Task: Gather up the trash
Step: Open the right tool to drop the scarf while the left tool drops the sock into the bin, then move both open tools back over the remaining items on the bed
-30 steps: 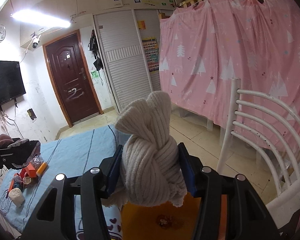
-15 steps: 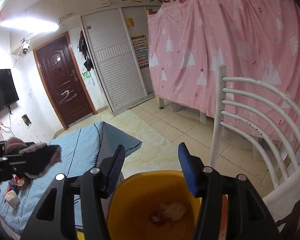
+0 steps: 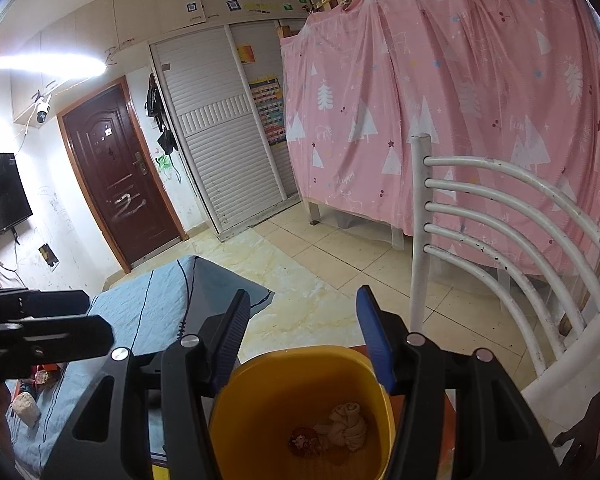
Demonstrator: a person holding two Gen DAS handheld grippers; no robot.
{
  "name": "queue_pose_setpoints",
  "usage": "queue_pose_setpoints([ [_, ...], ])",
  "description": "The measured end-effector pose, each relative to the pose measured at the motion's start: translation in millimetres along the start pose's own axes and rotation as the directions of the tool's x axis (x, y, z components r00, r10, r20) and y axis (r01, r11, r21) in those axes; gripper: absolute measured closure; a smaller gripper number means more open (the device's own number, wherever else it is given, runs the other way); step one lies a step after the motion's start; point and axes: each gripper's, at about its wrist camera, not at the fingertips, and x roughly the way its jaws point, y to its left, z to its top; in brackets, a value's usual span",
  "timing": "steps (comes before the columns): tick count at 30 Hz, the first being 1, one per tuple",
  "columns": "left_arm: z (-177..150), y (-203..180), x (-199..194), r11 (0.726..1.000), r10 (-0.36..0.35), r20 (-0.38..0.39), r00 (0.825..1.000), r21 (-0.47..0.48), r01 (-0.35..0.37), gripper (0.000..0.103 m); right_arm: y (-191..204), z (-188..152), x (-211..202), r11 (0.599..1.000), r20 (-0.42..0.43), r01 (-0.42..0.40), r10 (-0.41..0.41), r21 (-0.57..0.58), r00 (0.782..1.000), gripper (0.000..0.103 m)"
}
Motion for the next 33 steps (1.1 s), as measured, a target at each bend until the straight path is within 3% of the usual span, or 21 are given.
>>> queue_pose_setpoints([
  [14, -16, 40, -37, 0.996, 0.029, 0.046, 0.999, -0.088, -0.025, 0.017, 25, 4, 2, 0.998, -0.012, -0.045, 0.045, -0.035, 0.999, 0.054],
  [25, -40, 96, -82, 0.977, 0.08, 0.098, 0.992, -0.206, -0.058, 0.017, 98, 0, 15, 0.98, -0.068, -0.133, 0.124, -0.146, 0.99, 0.054],
  [33, -67, 141, -108, 0.952, 0.187, 0.104, 0.977, -0.265, -0.154, 0.012, 144, -6, 21, 0.956, -0.105, -0.214, 0.196, -0.198, 0.975, 0.054],
])
